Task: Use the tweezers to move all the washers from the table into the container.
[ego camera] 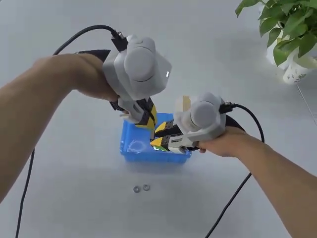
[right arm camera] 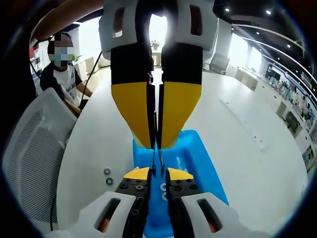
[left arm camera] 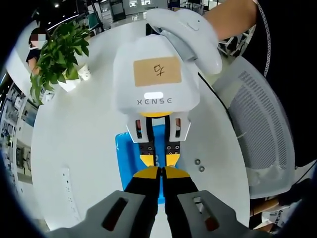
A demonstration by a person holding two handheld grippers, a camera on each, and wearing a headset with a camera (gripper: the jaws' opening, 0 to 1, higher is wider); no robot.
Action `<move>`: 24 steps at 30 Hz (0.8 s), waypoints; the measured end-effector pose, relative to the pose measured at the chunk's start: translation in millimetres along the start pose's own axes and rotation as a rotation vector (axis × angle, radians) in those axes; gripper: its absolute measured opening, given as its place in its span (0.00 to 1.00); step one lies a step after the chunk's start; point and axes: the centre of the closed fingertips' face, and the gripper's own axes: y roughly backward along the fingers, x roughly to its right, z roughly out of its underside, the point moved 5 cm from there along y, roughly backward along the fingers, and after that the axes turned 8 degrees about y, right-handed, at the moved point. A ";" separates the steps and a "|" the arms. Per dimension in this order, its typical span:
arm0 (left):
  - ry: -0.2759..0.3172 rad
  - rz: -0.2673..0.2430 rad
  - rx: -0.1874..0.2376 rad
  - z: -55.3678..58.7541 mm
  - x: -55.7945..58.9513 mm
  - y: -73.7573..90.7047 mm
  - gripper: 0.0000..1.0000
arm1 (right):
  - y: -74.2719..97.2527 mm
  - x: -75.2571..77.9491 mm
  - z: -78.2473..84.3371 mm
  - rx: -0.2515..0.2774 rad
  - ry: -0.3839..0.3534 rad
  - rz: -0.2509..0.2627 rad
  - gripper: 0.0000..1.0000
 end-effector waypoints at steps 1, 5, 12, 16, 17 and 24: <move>0.001 0.000 0.002 -0.4 0.4 0.8 0.04 | 0.6 -0.7 -0.9 0.002 -0.001 -0.001 0.13; 0.010 -0.009 0.012 -1.7 2.0 6.0 0.04 | 4.4 -2.4 -5.5 0.011 0.011 0.007 0.11; 0.009 -0.016 0.011 -4.5 7.4 12.5 0.04 | 9.0 -6.7 -12.5 0.017 0.021 0.010 0.11; 0.011 -0.014 0.012 -5.9 11.9 15.8 0.04 | 11.6 -12.4 -16.2 0.019 0.027 0.009 0.11; 0.013 -0.014 0.010 -6.3 13.7 16.8 0.04 | 11.8 -12.9 -16.6 0.020 0.028 0.009 0.11; 0.015 -0.014 0.004 -7.8 23.1 19.1 0.04 | 14.4 -21.6 -20.1 0.022 0.032 0.006 0.11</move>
